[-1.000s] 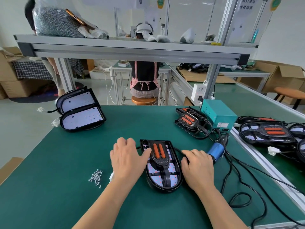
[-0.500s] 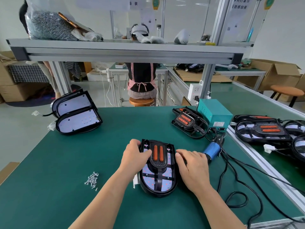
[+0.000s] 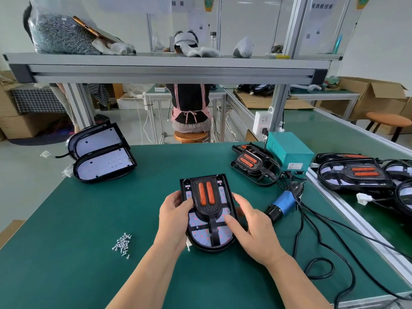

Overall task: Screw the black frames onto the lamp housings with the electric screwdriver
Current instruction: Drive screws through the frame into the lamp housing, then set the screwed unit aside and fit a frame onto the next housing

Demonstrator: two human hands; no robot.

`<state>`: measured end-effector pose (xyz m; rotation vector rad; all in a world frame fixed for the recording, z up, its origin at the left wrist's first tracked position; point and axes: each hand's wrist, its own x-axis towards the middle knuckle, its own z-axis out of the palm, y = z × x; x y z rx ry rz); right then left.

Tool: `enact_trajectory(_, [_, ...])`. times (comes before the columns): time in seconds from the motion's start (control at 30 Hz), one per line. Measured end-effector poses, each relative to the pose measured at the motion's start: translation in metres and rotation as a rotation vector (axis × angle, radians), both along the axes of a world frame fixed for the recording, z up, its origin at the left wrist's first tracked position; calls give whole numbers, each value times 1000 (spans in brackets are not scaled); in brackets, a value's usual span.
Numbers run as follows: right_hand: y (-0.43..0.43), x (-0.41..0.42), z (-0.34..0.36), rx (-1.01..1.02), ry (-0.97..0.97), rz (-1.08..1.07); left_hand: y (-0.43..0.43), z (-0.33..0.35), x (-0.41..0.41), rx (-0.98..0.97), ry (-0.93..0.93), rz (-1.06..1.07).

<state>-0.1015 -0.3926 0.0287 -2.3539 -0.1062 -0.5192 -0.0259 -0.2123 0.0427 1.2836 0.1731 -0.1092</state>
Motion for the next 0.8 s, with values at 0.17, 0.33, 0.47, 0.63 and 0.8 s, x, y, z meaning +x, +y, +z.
enact_trajectory(0.17, [3, 1, 13, 732, 144, 151, -5, 10, -2, -187, 38, 34])
enact_trajectory(0.33, [13, 5, 22, 1289, 354, 296, -11, 15, -4, -351, 120, 4])
enact_trajectory(0.47, [19, 1, 23, 1489, 553, 446, -10, 13, -5, -398, 139, 10])
enact_trajectory(0.63, [29, -5, 20, 1570, 572, 506, -16, 12, -16, -293, 81, 5])
enact_trajectory(0.8, [37, -8, 14, 1653, 459, 440, -20, 14, -25, -8, -38, -36])
